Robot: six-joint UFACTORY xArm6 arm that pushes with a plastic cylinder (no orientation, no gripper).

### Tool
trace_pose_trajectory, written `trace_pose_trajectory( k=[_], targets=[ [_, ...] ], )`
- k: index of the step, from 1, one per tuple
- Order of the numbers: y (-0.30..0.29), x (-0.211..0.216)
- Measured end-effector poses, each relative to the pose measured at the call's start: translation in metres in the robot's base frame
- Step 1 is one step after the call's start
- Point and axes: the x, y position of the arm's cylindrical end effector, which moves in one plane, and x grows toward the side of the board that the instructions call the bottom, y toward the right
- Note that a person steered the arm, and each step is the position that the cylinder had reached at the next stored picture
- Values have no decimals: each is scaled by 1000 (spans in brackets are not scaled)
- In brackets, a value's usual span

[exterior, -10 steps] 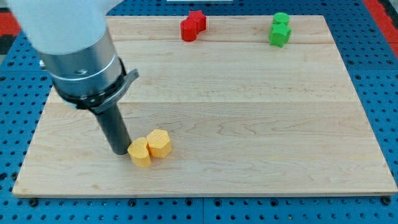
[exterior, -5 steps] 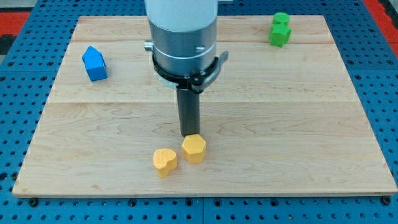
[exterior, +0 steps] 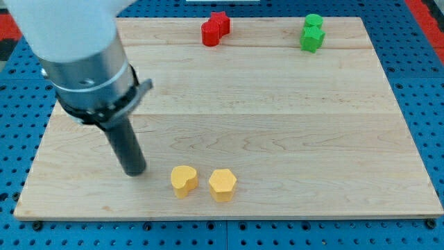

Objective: Move the yellow hexagon to the bottom center of the board

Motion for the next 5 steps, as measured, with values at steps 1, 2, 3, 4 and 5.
trace_pose_trajectory(
  k=[1,2,3,4,5],
  targets=[
    [23,22],
    [45,53],
    [87,53],
    [114,47],
    [117,57]
  ],
)
